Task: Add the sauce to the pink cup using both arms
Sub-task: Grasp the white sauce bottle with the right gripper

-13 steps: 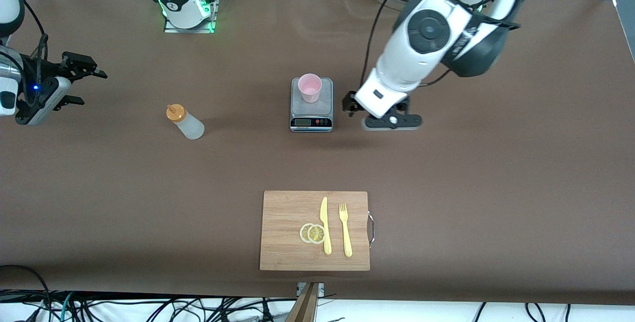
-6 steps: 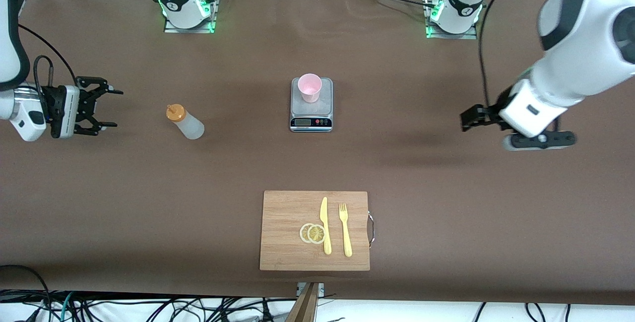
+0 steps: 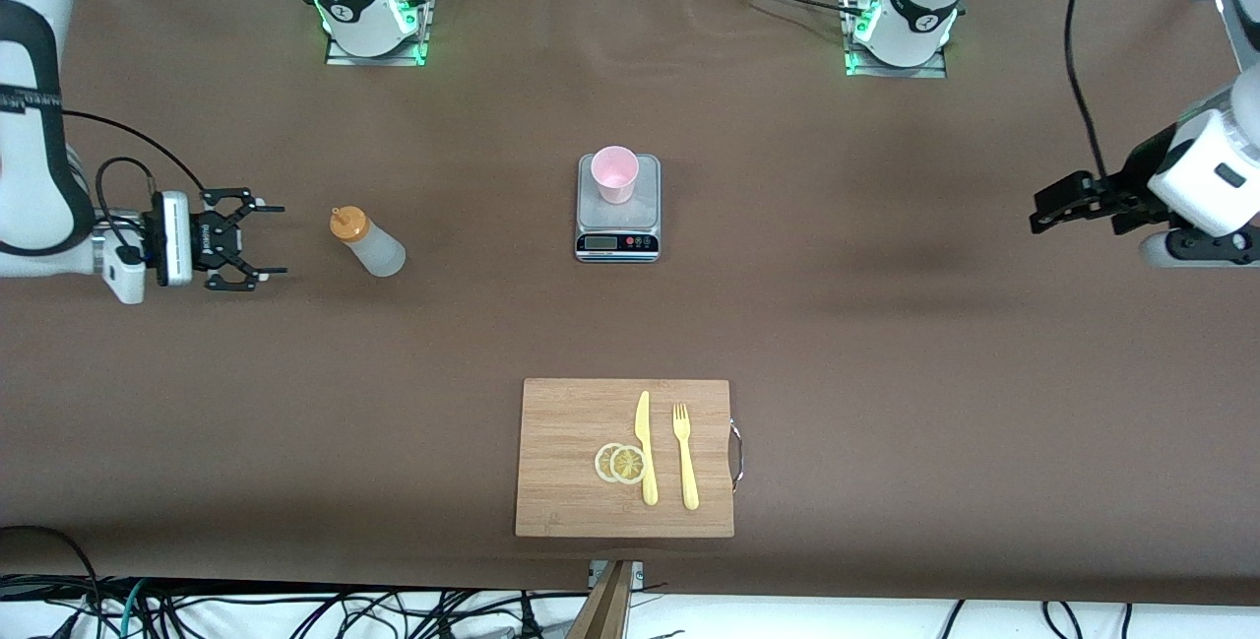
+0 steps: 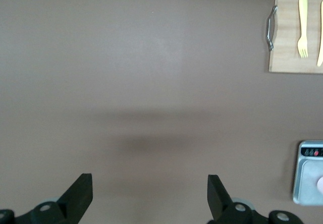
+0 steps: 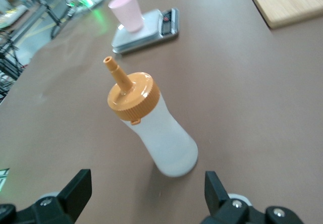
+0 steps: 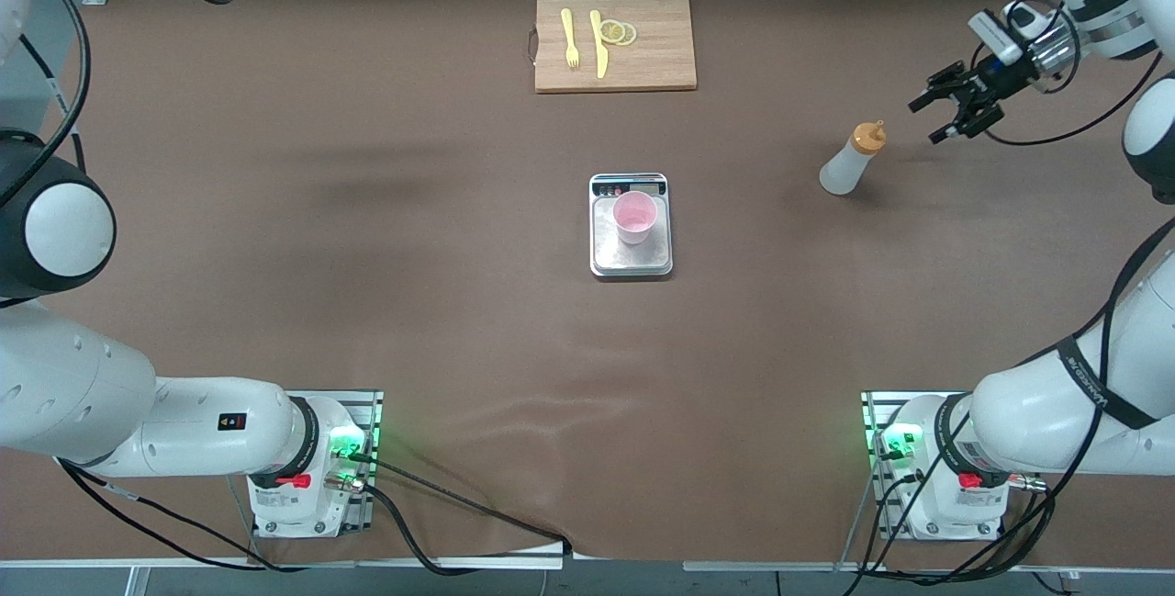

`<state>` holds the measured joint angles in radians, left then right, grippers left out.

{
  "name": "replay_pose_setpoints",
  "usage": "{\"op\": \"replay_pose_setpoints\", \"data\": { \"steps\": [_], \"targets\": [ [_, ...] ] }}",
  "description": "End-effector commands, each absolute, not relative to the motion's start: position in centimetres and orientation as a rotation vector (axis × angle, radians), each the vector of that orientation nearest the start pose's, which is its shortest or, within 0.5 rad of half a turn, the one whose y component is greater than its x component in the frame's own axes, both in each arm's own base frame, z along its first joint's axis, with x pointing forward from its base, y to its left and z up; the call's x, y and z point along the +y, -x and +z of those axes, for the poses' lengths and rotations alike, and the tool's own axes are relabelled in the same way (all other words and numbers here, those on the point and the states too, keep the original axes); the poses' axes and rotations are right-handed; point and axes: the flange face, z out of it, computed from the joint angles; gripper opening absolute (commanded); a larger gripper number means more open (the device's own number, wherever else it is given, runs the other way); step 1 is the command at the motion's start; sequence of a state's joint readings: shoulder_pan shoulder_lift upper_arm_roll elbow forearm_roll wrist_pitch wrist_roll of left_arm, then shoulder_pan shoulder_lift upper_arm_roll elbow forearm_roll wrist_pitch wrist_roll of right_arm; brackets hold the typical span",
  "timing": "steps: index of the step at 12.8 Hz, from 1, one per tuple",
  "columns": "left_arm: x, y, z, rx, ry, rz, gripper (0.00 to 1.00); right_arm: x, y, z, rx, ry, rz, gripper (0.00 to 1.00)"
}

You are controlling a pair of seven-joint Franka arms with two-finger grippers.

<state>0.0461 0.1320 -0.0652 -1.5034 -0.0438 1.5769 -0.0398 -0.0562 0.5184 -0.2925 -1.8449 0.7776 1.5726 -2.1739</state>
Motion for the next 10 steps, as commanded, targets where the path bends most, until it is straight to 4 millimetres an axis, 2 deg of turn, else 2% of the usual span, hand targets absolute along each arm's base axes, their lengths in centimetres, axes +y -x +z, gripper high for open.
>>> {"op": "replay_pose_setpoints", "data": {
  "steps": [1, 6, 7, 9, 10],
  "targets": [
    [0.3, -58.7, 58.7, 0.024, 3.169, 0.13, 1.0, -10.7, -55.2, 20.4, -1.5, 1.498, -0.545, 0.99],
    [0.2, -59.1, 58.4, 0.043, 3.173, 0.133, 1.0, -8.1, -53.9, 13.8, -1.474, 1.281, -0.729, 0.99],
    [0.3, -59.1, 58.4, 0.041, 3.173, 0.133, 1.0, -6.5, -53.9, 12.9, -1.468, 1.221, -0.758, 0.99],
    [0.2, -59.2, 58.4, 0.043, 3.173, 0.13, 1.0, -5.6, -54.2, 12.0, -1.474, 1.18, -0.783, 0.97],
    [0.2, -59.2, 58.4, 0.041, 3.173, 0.13, 1.0, -4.9, -54.8, 12.1, -1.478, 1.157, -0.795, 0.89]
  ]
}}
